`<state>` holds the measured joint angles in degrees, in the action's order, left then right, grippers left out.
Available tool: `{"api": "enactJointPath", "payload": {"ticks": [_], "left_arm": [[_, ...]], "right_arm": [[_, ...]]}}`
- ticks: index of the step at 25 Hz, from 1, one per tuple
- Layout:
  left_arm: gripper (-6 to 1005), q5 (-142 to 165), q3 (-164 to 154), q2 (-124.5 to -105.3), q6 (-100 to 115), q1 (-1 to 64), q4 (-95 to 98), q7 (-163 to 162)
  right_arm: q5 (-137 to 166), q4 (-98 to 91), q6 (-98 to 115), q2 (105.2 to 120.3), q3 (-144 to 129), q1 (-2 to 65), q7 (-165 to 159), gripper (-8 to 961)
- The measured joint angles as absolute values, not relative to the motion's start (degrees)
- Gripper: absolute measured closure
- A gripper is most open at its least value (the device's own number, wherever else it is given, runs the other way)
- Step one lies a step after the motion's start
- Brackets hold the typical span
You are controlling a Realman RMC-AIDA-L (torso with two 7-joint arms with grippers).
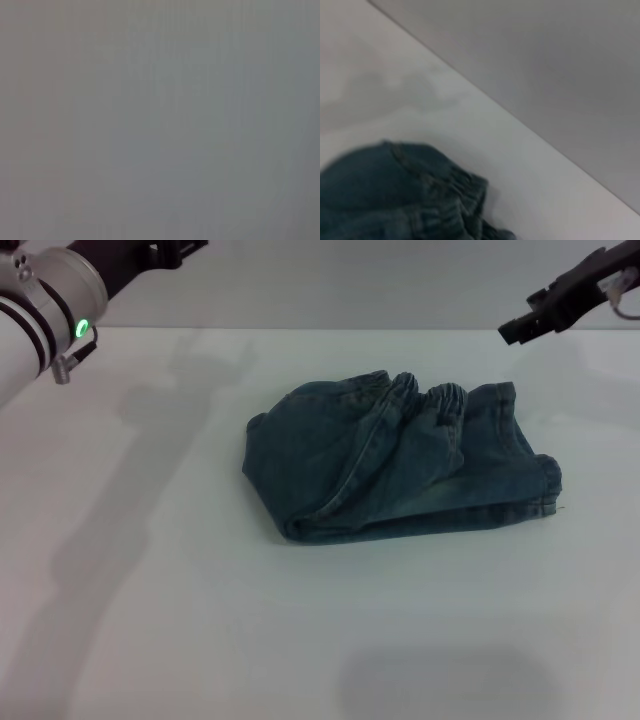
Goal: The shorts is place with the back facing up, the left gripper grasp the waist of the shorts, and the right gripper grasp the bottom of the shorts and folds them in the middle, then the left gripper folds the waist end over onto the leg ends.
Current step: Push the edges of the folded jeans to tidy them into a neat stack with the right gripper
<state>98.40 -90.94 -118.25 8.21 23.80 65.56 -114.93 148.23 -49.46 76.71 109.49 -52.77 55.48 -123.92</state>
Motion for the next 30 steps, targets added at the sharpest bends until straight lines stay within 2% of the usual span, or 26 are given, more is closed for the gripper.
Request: {"api": "enactJointPath", "payload": {"ticks": [6, 11, 14, 20, 26, 30], "left_arm": [[156, 98.7, -95.2, -118.22, -0.4, 23.9, 65.2, -114.7], [156, 101.9, -103.2, -118.10, -15.7, 25.1, 62.8, -116.8], [156, 108.6, -107.3, -118.08, -24.4, 26.2, 59.3, -124.9], [156, 132.2, -112.1, -118.02, -47.0, 27.0, 45.8, -160.9], [156, 135.3, -112.0, -118.05, -50.2, 27.3, 43.2, -167.6], [156, 135.4, -112.1, -118.05, -50.1, 27.4, 42.6, -166.8]], "right_arm": [[150.6, -51.6, 72.1, 114.63, -52.9, 53.4, -121.9, 379], [150.4, -52.9, 69.6, 117.10, -53.0, 51.8, -120.7, 380], [149.4, -53.2, 68.1, 117.81, -52.8, 50.8, -120.4, 380], [140.8, -51.3, 63.1, 117.98, -52.9, 48.5, -118.6, 380], [138.6, -46.8, 63.7, 117.68, -53.0, 49.7, -117.0, 381], [138.4, -44.2, 62.7, 118.23, -53.1, 50.0, -115.6, 381]]}}
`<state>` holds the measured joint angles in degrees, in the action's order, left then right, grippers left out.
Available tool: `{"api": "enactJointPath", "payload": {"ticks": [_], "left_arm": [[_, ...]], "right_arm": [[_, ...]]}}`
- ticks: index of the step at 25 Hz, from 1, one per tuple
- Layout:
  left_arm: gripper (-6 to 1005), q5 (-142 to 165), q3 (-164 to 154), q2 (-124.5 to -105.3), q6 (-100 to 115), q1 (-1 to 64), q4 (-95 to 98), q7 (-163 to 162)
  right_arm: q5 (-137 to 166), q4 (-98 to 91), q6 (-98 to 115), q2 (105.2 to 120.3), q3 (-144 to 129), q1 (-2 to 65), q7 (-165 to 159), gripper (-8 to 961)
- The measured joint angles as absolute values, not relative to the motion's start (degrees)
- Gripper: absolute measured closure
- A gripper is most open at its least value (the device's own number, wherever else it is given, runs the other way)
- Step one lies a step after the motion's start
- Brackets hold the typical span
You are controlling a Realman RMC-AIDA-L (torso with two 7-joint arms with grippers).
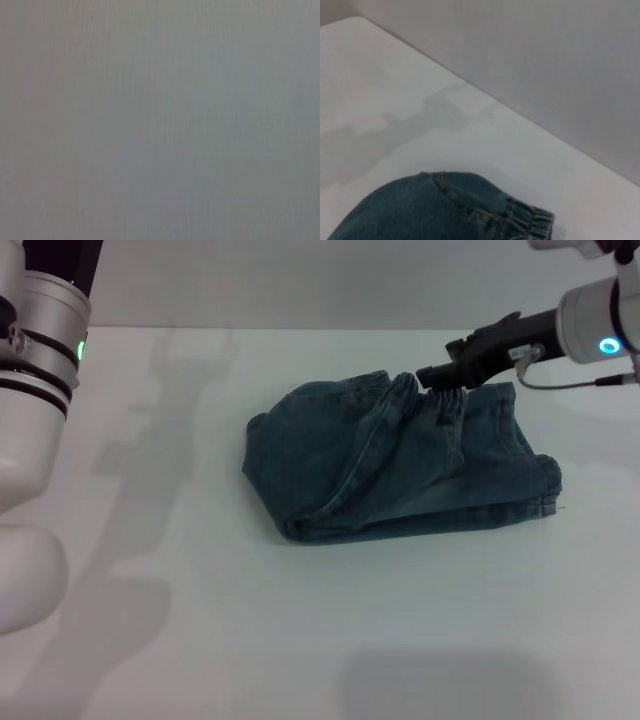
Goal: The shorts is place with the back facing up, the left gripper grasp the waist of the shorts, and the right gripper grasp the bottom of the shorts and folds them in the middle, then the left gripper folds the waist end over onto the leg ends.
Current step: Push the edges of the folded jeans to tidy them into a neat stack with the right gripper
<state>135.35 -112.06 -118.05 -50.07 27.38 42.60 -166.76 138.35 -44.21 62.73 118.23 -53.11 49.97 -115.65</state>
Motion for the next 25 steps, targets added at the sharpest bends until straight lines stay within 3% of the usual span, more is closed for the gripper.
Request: {"api": "enactJointPath", "payload": {"ticks": [25], "left_arm": [[156, 135.4, -113.6, -118.20, -50.1, 25.8, 41.8, -165.0]], "right_arm": [[128.3, -39.9, 52.0, 118.91, -64.1, 48.8, -113.5, 379]]}}
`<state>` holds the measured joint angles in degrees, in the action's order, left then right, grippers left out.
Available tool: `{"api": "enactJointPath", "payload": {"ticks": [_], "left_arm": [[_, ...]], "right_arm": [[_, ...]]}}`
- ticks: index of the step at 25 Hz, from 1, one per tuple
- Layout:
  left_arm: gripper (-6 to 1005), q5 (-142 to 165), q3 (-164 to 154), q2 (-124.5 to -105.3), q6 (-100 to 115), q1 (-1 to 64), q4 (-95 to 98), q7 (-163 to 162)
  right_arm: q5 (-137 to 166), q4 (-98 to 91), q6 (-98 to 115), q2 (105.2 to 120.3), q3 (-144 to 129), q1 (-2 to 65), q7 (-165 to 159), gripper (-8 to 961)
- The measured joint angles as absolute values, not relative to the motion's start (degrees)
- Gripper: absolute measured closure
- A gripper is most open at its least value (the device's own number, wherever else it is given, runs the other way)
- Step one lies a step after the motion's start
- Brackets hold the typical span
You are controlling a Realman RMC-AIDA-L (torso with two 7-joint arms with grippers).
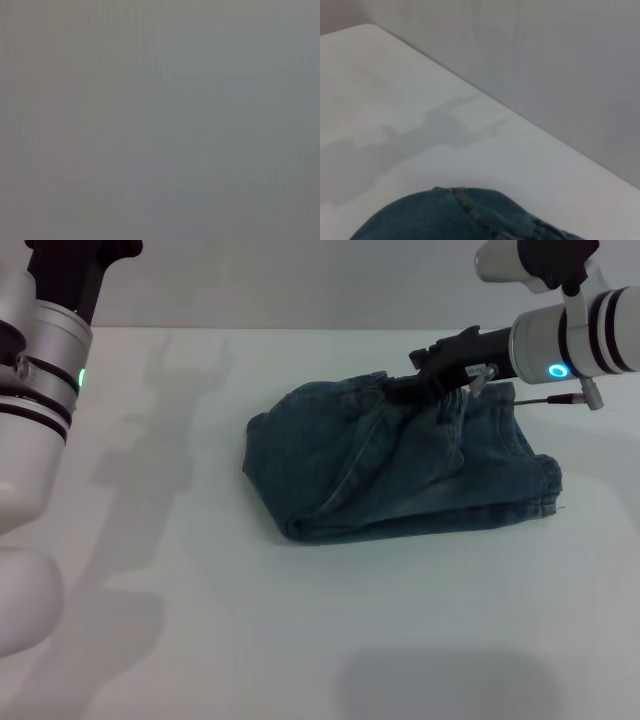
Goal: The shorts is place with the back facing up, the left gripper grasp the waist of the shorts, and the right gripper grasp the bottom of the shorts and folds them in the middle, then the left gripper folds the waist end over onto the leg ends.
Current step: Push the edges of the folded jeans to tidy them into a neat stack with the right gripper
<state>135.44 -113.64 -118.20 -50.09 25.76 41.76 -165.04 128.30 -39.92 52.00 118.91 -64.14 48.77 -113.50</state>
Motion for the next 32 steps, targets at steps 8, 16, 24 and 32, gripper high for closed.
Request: {"api": "enactJointPath", "payload": {"ticks": [8, 16, 24, 32], "left_arm": [[156, 135.4, -113.6, -118.20, -50.2, 25.7, 41.7, -165.0], [156, 135.4, -113.4, -118.21, -50.4, 25.7, 41.3, -164.9], [156, 135.2, -113.3, -118.20, -50.4, 26.0, 40.2, -164.9], [157, 135.4, -113.3, -118.20, -50.5, 25.8, 40.2, -164.9]], "right_arm": [[128.3, -39.6, 50.8, 118.91, -65.5, 48.6, -113.5, 380], [127.1, -39.4, 51.3, 118.91, -66.0, 48.2, -113.5, 381], [123.5, -39.8, 53.8, 118.91, -67.8, 47.6, -113.5, 379], [122.8, -39.9, 54.1, 118.91, -68.3, 46.8, -113.6, 381]]}}
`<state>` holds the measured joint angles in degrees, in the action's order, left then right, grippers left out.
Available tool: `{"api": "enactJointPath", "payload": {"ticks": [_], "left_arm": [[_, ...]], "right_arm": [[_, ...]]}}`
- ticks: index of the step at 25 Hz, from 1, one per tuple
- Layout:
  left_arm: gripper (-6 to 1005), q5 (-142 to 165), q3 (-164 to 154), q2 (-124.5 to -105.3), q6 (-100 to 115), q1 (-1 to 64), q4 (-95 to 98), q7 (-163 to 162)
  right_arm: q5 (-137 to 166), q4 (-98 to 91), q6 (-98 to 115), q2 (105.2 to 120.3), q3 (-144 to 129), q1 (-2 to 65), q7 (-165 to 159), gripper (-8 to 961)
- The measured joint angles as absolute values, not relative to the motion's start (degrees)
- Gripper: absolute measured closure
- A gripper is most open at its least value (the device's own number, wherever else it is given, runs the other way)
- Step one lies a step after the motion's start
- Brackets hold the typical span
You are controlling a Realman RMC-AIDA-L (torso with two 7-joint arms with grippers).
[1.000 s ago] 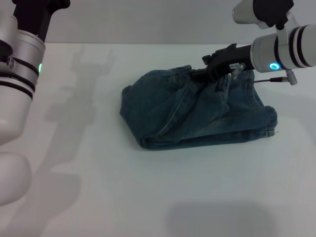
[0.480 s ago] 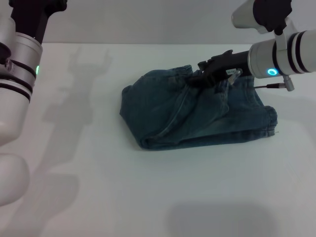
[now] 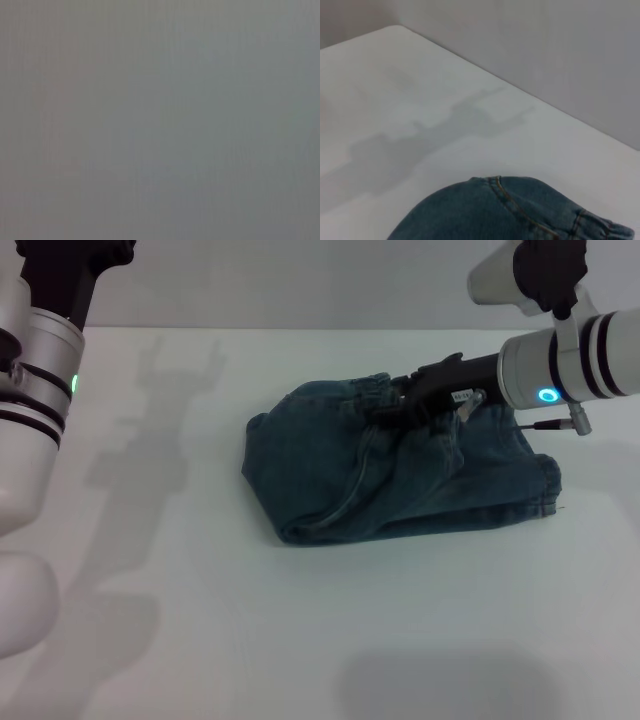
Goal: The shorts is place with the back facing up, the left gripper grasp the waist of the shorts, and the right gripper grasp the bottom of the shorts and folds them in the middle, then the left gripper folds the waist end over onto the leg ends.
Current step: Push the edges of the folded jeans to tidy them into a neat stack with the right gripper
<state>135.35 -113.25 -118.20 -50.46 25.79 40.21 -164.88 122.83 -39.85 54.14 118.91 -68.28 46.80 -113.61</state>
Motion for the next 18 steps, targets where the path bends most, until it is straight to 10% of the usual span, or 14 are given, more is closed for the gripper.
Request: {"api": "enactJointPath", "payload": {"ticks": [18], "left_arm": [[157, 135.4, -113.6, -118.12, -50.6, 25.2, 40.7, -164.9]], "right_arm": [[122.5, -40.3, 52.6, 118.85, -68.6, 44.8, -113.8, 380]]}}
